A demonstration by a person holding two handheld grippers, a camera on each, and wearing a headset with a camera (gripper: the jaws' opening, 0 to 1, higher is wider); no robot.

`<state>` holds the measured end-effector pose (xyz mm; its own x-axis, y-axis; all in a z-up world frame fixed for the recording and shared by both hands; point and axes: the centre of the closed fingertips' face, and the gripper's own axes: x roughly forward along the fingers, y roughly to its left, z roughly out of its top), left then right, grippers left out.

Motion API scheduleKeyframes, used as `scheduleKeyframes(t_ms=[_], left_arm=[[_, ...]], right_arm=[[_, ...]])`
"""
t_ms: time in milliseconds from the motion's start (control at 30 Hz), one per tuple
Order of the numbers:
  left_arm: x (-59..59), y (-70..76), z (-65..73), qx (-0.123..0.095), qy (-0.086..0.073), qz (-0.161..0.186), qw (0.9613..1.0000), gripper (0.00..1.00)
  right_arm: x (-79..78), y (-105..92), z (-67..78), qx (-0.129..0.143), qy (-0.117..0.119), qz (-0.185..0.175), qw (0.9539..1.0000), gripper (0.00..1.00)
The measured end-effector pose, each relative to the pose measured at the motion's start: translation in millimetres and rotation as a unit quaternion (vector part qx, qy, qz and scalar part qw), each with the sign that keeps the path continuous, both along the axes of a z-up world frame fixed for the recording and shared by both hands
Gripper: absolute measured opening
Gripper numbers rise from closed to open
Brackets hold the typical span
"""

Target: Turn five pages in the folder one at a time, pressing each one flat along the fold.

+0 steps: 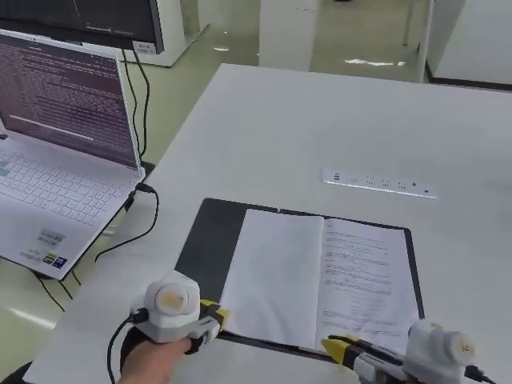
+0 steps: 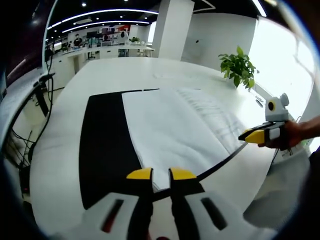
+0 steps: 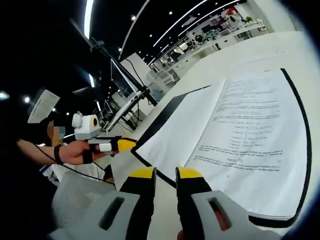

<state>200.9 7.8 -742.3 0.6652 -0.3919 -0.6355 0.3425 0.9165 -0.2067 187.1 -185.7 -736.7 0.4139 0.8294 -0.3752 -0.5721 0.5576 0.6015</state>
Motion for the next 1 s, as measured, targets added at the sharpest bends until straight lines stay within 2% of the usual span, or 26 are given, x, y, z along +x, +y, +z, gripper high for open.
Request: scheduleKeyframes(t_ms=[167, 400, 433, 500, 733, 1000], left_arm=[[-5.7, -0.7, 7.3, 0.006, -0.009, -0.007, 0.9999, 0.16], [-7.0, 2.4, 29.4, 0.014, -0.031, -0.014, 0.9993, 0.21], [-7.5, 1.8, 33.7, 0.013, -0.033, -0.018, 0.9992, 0.22], [-7.6, 1.7, 40.8, 0.02, -0.041, -0.024, 0.9987, 0.25], [-7.0, 5.3, 67.5, 0.03, -0.068, -0.032, 0.9967, 0.33], [-8.4, 10.1, 82.3, 0.041, -0.084, -0.038, 0.9948, 0.42]], right_arm=[[5.7, -29.7, 2.9, -0.026, -0.019, -0.031, 0.999, 0.23], [5.0, -66.9, 7.2, -0.058, -0.036, -0.06, 0.9959, 0.31], [4.7, -72.3, 8.9, -0.064, -0.041, -0.064, 0.995, 0.33], [5.2, -82.4, 6.9, -0.095, -0.053, -0.067, 0.9918, 0.39], [2.0, -99.9, 26.2, -0.104, -0.072, -0.085, 0.9884, 0.52], [3.1, -111.7, 50.8, -0.086, -0.092, -0.113, 0.9856, 0.62]])
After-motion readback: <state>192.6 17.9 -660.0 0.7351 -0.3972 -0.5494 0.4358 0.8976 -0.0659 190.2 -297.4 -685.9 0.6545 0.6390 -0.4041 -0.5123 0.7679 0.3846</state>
